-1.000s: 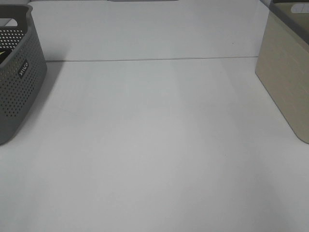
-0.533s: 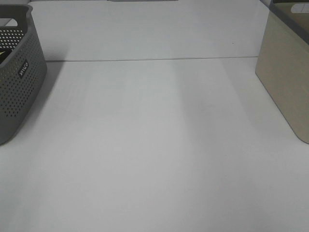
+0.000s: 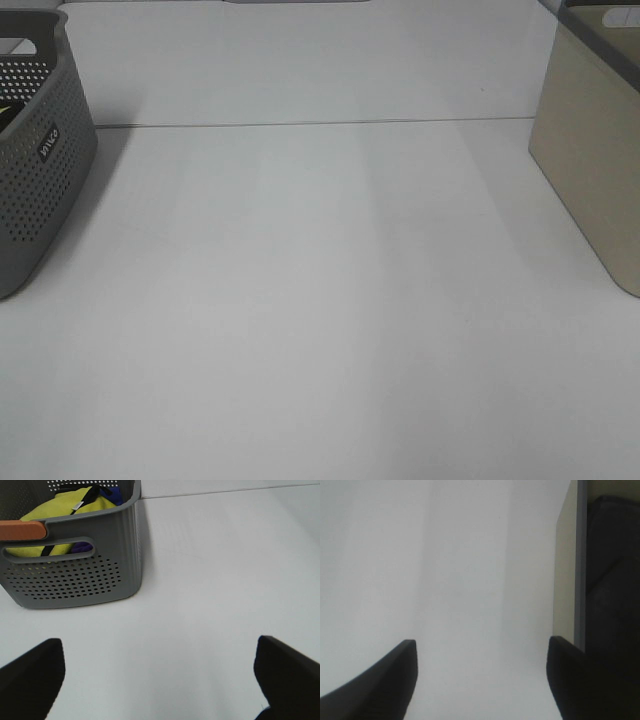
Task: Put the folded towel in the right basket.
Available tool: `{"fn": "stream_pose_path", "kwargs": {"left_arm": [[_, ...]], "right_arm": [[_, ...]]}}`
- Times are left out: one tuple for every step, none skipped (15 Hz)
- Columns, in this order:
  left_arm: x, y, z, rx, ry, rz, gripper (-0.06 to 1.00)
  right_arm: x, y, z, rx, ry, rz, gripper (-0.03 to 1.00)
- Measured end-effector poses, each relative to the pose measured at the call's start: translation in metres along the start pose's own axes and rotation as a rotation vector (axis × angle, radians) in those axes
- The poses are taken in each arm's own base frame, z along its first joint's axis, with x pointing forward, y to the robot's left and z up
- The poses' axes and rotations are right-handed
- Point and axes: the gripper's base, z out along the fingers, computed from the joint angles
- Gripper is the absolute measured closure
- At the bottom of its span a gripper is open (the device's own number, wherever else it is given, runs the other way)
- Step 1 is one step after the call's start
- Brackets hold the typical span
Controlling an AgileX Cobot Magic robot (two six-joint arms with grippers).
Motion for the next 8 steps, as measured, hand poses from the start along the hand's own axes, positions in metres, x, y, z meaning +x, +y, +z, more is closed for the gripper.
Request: {"fn": "stream_pose_path", "kwargs": {"left_arm": [[0.000,0.000,0.000,0.000,0.000,0.000,-0.03],[0.000,0.000,0.000,0.000,0.000,0.000,-0.03],[0.000,0.000,0.000,0.000,0.000,0.000,-0.03],[0.000,0.000,0.000,0.000,0.000,0.000,-0.03],[0.000,0.000,0.000,0.000,0.000,0.000,-0.03],[0.000,0.000,0.000,0.000,0.000,0.000,-0.03],[0.000,0.000,0.000,0.000,0.000,0.000,-0.03],[0.000,0.000,0.000,0.000,0.000,0.000,-0.03]], "right_arm": [[0.035,0.000,-0.011,0.002,0.046,0.006,0.28],[0.046,0.000,-0.014,0.002,0.060,0.006,0.28],[0.066,0.000,-0.018,0.002,0.084,0.008,0.28],[0.087,0.001,-0.022,0.003,0.107,0.009,0.28],[0.109,0.001,-0.026,0.003,0.125,0.010,0.28],[0.135,0.001,-0.028,0.003,0.152,0.011,0.28],[0.160,0.000,-0.026,0.003,0.184,0.013,0.28],[0.183,0.000,-0.027,0.003,0.198,0.014,0.28]]}}
